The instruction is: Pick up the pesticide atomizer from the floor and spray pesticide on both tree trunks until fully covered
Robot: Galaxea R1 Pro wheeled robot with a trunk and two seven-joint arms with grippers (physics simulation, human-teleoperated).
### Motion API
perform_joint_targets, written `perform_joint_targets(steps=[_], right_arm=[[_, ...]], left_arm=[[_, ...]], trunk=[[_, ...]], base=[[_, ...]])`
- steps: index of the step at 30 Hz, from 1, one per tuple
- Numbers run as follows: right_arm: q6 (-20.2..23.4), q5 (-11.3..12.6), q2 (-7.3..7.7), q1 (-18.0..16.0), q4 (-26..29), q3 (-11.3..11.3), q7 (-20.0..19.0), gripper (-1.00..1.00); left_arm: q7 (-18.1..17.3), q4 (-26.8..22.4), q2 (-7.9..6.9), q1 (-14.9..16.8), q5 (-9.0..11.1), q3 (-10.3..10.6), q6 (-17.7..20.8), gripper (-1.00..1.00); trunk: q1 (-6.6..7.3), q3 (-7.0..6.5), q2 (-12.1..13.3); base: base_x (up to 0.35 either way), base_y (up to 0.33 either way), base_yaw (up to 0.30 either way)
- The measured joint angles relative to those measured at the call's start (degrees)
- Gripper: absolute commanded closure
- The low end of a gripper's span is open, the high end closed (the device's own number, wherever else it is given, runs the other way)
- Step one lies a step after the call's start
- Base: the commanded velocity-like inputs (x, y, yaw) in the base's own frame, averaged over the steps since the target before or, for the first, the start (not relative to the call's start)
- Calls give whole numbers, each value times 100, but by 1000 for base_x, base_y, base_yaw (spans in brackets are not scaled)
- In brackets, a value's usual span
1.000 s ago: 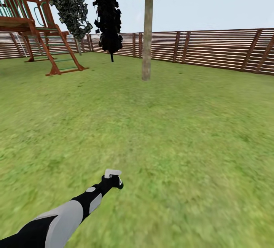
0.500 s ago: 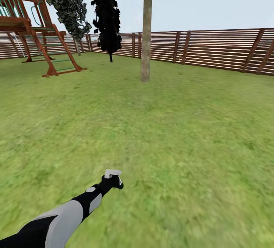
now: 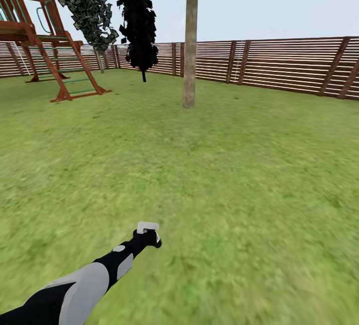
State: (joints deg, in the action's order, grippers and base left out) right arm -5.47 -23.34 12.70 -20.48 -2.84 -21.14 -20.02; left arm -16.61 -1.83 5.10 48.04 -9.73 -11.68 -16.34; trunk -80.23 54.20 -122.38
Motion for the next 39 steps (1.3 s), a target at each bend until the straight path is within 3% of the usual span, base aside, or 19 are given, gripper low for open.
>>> perform_joint_targets(steps=[24, 26, 29, 31, 39], right_arm=[[-21, 10, 14, 0, 6, 0, 49, -100], [-47, 12, 12, 0, 8, -1, 414, -100], [-421, 10, 4, 0, 6, -2, 1486, -100], [-638, 3, 0, 0, 2, -1, 1897, -100], [-746, 9, -8, 1, 3, 0, 2089, -100]], left_arm=[[2, -4, 0, 0, 0, -1, 0, 100], [1, -3, 0, 0, 0, -1, 0, 100], [2, -4, 0, 0, 0, -1, 0, 100], [4, -4, 0, 0, 0, -1, 0, 100], [5, 1, 0, 0, 0, -1, 1, 100]], trunk=[[0, 0, 0], [0, 0, 0], [0, 0, 0], [0, 0, 0], [0, 0, 0]], base=[[345, -110, 0], [345, -111, 0], [345, -111, 0], [345, -111, 0], [345, -111, 0]])
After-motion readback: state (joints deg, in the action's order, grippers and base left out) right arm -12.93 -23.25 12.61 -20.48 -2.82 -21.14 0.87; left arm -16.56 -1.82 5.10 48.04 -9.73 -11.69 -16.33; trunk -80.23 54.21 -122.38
